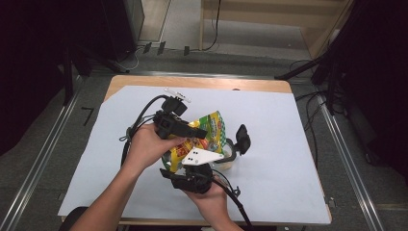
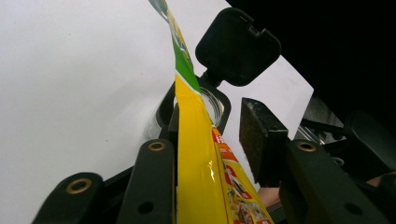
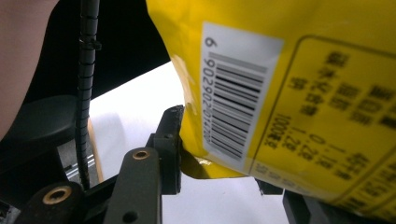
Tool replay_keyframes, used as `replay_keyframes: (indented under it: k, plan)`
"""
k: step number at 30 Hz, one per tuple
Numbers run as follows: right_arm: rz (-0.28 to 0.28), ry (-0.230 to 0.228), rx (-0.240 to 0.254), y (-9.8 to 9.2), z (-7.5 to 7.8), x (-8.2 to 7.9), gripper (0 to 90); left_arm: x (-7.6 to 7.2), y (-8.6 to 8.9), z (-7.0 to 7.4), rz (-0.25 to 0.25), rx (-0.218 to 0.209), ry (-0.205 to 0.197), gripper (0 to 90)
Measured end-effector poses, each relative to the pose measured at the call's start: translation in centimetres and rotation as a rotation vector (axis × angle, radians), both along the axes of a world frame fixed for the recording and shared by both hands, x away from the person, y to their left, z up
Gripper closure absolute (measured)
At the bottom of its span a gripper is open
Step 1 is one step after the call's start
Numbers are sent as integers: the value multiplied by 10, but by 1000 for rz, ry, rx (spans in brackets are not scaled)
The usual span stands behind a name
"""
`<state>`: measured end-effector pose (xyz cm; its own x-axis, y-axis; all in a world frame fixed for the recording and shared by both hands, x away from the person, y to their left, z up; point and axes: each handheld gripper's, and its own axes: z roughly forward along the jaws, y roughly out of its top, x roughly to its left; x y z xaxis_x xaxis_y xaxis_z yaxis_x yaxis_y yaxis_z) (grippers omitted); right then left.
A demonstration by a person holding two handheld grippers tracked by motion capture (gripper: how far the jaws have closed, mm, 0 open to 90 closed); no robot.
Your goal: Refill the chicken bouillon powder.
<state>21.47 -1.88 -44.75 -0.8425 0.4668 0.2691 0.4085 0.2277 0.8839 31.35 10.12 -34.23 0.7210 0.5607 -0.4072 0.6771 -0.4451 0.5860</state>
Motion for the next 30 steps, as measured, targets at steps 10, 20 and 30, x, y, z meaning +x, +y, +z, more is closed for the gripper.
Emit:
replay_keyframes:
  k: [10,20,30]
  plan:
    - [-1,20,10,-1,3,3,620,8,-7,2,-8,43,22,737]
    - [-5,5,-13,1,2,7,620,11,-6,2,-3,60,10,811]
    - [13,-9,-28,3,3,9,611,10,-4,4,4,53,-10,816]
